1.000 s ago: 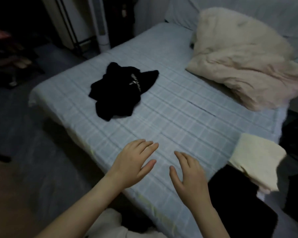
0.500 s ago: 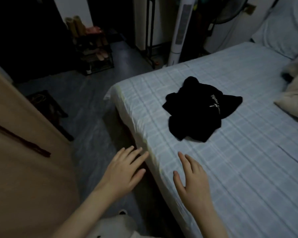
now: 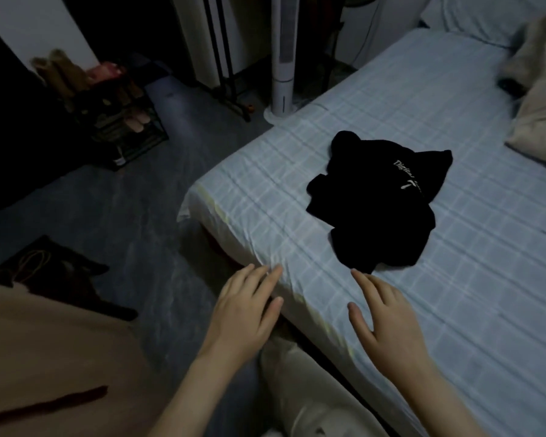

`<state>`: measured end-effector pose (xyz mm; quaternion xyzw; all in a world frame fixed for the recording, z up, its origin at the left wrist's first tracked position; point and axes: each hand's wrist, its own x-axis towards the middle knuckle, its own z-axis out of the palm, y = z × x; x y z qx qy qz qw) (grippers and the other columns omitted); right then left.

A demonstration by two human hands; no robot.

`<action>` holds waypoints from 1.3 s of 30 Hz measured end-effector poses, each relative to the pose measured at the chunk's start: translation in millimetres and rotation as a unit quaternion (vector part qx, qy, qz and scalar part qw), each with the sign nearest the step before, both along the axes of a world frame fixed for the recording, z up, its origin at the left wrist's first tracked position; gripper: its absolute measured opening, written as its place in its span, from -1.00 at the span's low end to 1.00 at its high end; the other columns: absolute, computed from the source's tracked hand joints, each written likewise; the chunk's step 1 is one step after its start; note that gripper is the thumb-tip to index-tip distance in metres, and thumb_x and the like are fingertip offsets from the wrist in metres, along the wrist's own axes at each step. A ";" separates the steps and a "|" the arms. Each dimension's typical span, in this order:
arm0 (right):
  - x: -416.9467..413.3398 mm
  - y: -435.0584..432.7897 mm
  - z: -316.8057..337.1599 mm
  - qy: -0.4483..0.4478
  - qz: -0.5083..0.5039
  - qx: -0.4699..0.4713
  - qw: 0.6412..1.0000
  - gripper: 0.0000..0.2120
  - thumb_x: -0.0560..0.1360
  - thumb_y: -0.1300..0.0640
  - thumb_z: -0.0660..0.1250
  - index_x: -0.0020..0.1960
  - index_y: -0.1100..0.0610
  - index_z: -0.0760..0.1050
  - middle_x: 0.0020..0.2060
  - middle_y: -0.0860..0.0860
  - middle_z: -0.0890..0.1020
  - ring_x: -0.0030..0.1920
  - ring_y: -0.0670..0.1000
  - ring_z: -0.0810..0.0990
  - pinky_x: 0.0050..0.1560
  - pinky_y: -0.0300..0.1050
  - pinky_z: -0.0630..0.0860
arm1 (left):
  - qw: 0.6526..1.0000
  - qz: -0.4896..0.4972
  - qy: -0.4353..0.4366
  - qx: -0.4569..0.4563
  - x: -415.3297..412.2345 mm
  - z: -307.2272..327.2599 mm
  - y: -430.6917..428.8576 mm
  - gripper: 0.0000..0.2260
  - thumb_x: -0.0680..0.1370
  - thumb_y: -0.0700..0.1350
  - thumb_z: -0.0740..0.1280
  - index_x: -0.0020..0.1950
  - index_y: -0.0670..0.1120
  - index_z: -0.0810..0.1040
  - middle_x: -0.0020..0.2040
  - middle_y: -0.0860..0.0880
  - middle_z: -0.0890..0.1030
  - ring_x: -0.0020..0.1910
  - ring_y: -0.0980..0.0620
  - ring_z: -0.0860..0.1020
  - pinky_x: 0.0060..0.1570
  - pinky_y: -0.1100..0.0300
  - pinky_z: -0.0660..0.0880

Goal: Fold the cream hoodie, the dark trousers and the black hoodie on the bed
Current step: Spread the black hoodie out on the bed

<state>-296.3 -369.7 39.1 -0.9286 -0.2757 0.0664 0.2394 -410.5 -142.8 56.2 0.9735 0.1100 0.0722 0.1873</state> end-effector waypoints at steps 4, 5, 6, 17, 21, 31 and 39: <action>46.9 61.0 -11.1 0.000 0.004 -0.010 1.000 -0.52 0.62 -0.02 0.24 0.50 0.10 0.36 0.31 0.08 0.54 0.29 0.14 0.50 0.22 0.09 0.46 | 0.999 -0.014 0.034 0.037 39.9 -2.0 59.6 -0.54 0.60 0.07 0.13 0.42 -0.09 0.49 0.28 -0.09 0.59 0.28 -0.19 0.54 0.29 -0.06 0.45; 58.9 79.0 -9.9 -0.004 0.008 -0.010 1.000 -0.53 0.62 -0.02 0.23 0.48 0.12 0.38 0.30 0.10 0.55 0.28 0.17 0.51 0.21 0.10 0.46 | 0.998 -0.011 0.038 0.039 49.1 0.6 76.7 -0.53 0.60 0.08 0.12 0.43 -0.09 0.49 0.29 -0.10 0.58 0.28 -0.20 0.53 0.30 -0.06 0.44; 70.4 96.7 -6.6 -0.009 0.012 -0.008 1.000 -0.53 0.61 -0.01 0.24 0.47 0.14 0.40 0.28 0.12 0.56 0.27 0.19 0.52 0.21 0.12 0.47 | 0.998 -0.010 0.040 0.038 58.6 4.4 93.2 -0.53 0.60 0.08 0.11 0.43 -0.09 0.48 0.30 -0.10 0.58 0.29 -0.20 0.52 0.31 -0.07 0.43; 170.9 229.9 21.9 -0.032 -0.051 0.005 0.998 -0.53 0.63 -0.03 0.23 0.50 0.10 0.35 0.31 0.02 0.53 0.32 0.07 0.48 0.29 0.03 0.42 | 0.996 -0.063 0.050 -0.043 202.4 10.9 238.5 -0.46 0.61 0.15 0.00 0.49 -0.09 0.40 0.40 -0.06 0.49 0.37 -0.08 0.44 0.40 -0.02 0.33; 174.3 242.0 5.2 -0.009 -0.168 -0.018 0.986 -0.52 0.63 -0.05 0.20 0.51 0.08 0.33 0.34 0.01 0.51 0.32 0.06 0.47 0.28 0.05 0.42 | 0.980 -0.169 0.090 -0.049 250.8 -9.4 277.5 -0.41 0.59 0.22 -0.08 0.53 -0.02 0.33 0.43 0.00 0.44 0.38 -0.01 0.39 0.40 0.02 0.32; 165.9 278.6 -12.7 0.019 -0.404 0.028 0.914 -0.52 0.61 0.01 0.28 0.50 0.08 0.36 0.32 -0.01 0.52 0.29 0.04 0.49 0.26 -0.01 0.47 | 0.922 -0.371 0.110 -0.018 383.6 -16.5 332.1 -0.43 0.58 0.27 -0.03 0.50 0.06 0.36 0.34 0.11 0.50 0.30 0.09 0.42 0.26 0.12 0.40; 199.6 207.7 -57.7 0.062 -0.439 0.003 0.897 -0.50 0.61 -0.01 0.24 0.53 0.00 0.28 0.44 0.00 0.39 0.41 0.04 0.38 0.37 -0.02 0.39 | 0.887 -0.452 0.091 -0.016 473.4 -53.8 234.4 -0.46 0.60 0.21 0.02 0.52 0.01 0.36 0.42 0.01 0.45 0.37 -0.01 0.42 0.33 0.02 0.38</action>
